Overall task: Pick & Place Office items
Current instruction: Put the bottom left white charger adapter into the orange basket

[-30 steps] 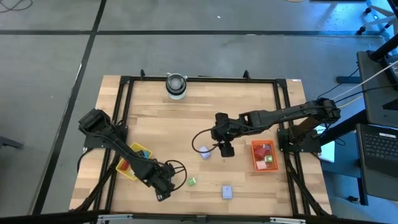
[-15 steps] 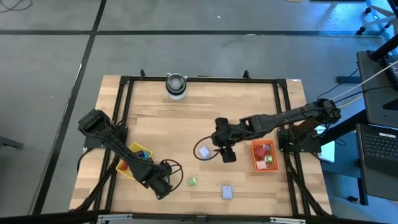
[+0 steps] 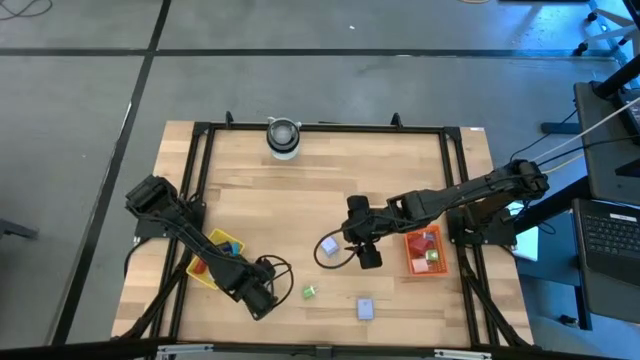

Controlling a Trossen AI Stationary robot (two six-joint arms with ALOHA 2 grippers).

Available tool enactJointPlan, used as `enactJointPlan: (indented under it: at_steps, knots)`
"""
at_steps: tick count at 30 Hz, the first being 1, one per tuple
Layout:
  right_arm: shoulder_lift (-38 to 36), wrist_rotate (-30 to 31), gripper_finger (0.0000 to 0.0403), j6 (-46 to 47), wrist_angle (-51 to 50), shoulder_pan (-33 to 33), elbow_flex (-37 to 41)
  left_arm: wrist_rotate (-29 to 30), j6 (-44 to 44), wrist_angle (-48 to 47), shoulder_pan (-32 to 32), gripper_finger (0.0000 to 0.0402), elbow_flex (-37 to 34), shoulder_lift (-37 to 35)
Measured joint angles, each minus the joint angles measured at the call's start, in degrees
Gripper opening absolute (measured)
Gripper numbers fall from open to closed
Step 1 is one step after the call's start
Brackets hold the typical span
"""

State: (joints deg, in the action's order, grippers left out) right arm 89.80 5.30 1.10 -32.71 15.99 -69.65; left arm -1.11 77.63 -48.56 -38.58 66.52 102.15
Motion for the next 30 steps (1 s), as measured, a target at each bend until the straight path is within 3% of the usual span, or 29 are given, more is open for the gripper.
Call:
enactJointPlan:
  at_steps: [25, 30]
  knots:
    - [0.0, -0.2, 0.0263, -0.2, -1.0, 1.4, 0.0, 0.7, -0.5, -4.0, 2.3, 0.0238, -1.1, 0.0]
    - [0.0, -0.2, 0.0263, -0.2, -1.0, 1.6, 0.0, -2.1, 0.6, -2.4, 1.8, 0.0238, -4.1, 0.4]
